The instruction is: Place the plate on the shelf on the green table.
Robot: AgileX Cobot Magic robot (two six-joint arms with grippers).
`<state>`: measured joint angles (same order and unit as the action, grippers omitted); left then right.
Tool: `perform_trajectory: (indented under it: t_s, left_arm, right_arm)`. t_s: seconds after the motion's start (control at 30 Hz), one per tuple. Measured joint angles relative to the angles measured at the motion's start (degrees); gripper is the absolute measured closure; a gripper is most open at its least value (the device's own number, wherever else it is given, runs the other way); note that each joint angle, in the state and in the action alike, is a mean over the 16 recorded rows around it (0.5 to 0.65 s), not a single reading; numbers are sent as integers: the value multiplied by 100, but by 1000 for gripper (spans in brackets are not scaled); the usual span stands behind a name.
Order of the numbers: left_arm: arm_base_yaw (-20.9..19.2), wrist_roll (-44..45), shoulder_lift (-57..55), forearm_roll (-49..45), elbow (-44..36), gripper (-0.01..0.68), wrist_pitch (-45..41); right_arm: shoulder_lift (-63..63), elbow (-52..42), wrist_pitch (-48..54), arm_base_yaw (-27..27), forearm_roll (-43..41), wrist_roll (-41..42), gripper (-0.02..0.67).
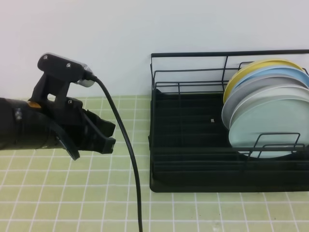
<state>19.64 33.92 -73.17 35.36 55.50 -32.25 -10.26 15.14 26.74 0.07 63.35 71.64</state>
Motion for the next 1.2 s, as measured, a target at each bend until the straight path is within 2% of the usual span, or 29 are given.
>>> perform_trajectory:
  t_s: [0.87,1.07,1.2]
  left_arm:
    - [4,-44,-528,-49,0,675,-1]
    - [80,-268,-601,-583,0,675,1]
    - [148,-824,-490,-1317,-1,675,51]
  right_arm:
    - [152,-48,58,9,56,-6,651]
    - [152,-48,64,9,65,-6,651]
    - [152,-47,67,9,66,-6,651]
